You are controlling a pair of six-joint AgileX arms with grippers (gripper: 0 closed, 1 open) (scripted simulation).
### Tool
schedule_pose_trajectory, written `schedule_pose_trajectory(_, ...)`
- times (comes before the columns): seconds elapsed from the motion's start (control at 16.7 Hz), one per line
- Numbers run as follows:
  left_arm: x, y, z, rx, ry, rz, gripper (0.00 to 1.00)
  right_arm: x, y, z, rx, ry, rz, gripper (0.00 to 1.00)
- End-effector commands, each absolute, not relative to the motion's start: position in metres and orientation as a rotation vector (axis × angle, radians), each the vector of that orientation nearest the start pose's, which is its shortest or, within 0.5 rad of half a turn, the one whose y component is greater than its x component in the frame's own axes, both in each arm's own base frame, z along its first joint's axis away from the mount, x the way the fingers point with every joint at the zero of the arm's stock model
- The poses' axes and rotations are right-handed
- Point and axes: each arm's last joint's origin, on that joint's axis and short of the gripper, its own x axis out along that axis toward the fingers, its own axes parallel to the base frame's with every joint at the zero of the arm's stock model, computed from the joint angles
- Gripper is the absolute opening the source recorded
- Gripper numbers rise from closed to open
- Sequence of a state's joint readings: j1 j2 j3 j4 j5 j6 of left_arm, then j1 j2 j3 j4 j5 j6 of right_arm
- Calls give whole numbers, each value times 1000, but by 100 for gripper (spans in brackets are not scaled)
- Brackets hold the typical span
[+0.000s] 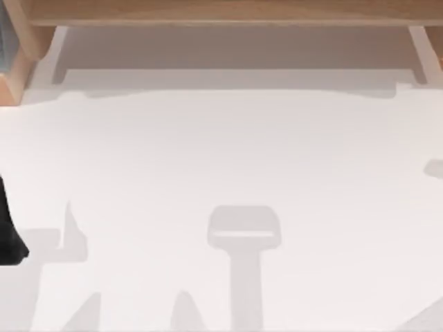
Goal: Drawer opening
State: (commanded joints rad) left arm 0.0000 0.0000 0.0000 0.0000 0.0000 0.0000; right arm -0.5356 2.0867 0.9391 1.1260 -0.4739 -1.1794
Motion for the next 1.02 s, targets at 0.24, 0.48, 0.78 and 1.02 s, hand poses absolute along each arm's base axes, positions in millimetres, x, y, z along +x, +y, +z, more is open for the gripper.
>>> schedule_pose_trajectory(0.24,106,-1,160,0,0,0,100,390,-186,103,-1464,18,-12,100)
schedule_pose_trajectory(0.48,106,-1,160,0,0,0,100,403,-180,89,-1570,8,-8,100)
schedule_pose_trajectory(0.78,106,-1,160,0,0,0,100,402,-182,90,-1569,12,-9,100)
schedule_pose_trajectory(1.02,106,-1,160,0,0,0,100,419,-181,89,-1571,7,-8,100)
